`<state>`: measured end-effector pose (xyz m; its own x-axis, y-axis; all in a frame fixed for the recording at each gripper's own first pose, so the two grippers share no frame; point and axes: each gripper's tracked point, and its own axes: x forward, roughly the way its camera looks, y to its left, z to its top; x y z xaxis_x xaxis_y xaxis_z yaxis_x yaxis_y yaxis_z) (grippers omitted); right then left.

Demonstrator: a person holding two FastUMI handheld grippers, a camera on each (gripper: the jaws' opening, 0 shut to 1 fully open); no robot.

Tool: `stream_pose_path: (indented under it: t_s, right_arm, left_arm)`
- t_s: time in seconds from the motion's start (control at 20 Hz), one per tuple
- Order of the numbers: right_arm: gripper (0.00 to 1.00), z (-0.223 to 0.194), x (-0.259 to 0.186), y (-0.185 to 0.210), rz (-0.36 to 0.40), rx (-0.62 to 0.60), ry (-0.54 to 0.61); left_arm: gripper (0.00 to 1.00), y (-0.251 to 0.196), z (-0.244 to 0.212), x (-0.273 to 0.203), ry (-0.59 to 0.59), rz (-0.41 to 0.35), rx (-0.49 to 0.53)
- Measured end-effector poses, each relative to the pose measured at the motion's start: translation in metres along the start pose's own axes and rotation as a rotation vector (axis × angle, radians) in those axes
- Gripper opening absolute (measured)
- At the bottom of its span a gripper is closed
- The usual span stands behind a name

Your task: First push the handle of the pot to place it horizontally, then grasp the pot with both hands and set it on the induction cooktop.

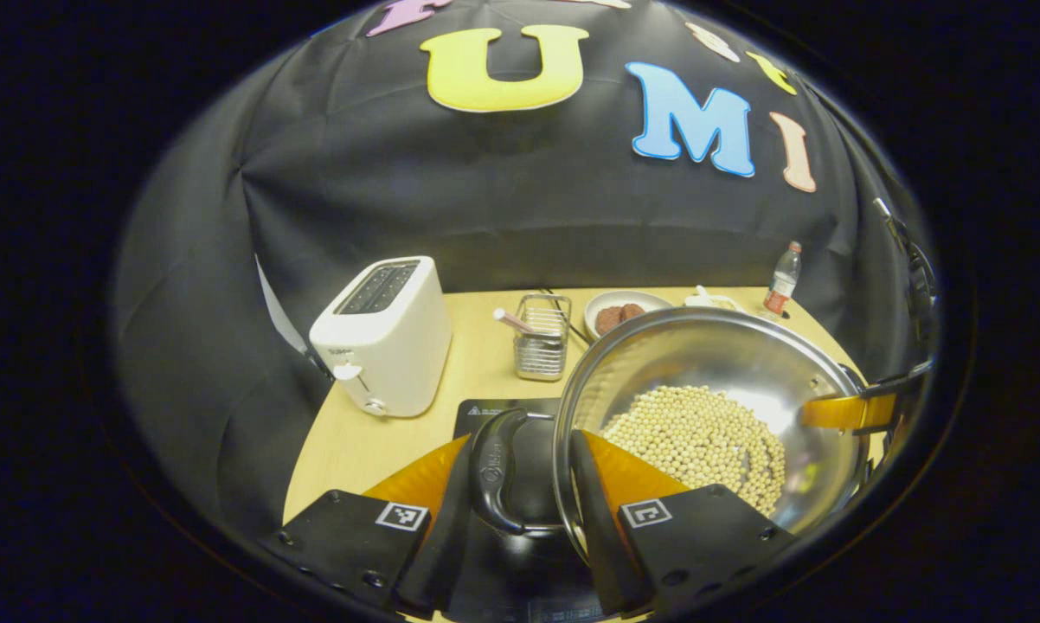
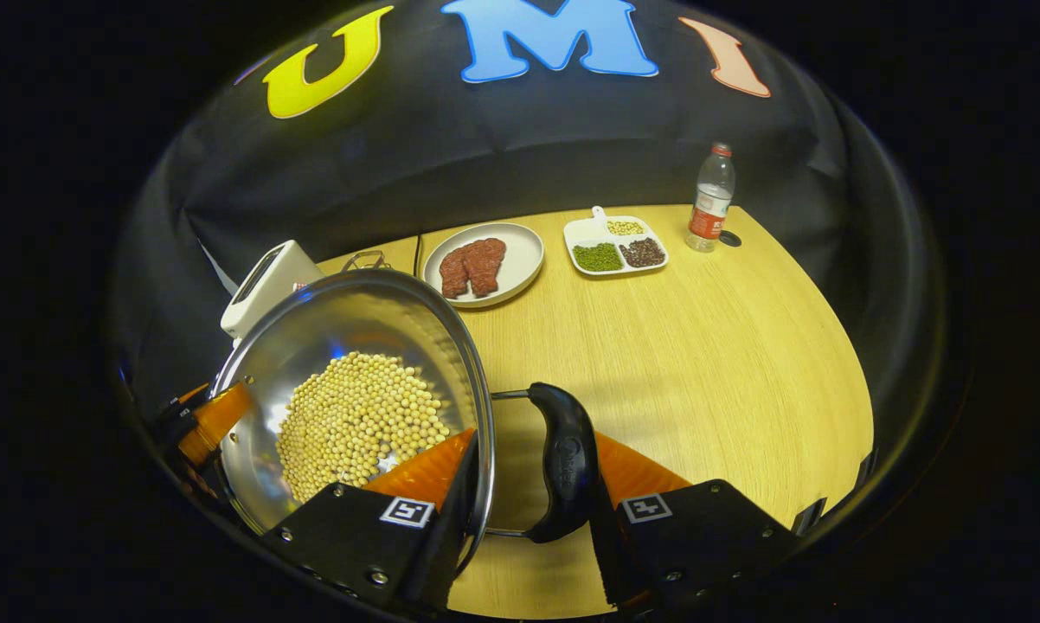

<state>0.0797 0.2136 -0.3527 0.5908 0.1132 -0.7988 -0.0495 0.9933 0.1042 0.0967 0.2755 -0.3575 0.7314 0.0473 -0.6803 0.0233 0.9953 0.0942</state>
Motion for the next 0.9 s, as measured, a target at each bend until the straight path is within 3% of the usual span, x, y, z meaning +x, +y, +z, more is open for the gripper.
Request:
stream_pose_path:
  t_s: [0.05,0.2,0.5,0.9]
  right_arm:
    - [0.64,0.0,0.003,0.006,0.003,-0.004,0.003]
    - [0.64,0.001,0.012,0.021,0.007,-0.023,0.013]
    - [0.64,-0.007,0.03,0.047,0.017,-0.053,0.039]
    - [0.64,-0.02,0.047,0.061,0.001,-0.045,0.063]
  left_arm:
    - [0.7,0.005,-0.002,0.003,0.003,0.003,-0.007]
    - [0.63,0.025,-0.008,0.007,0.011,0.014,-0.027]
    - [0.67,0.062,-0.024,0.022,0.031,0.031,-0.038]
    - [0.63,0.077,-0.038,0.049,0.05,-0.001,-0.037]
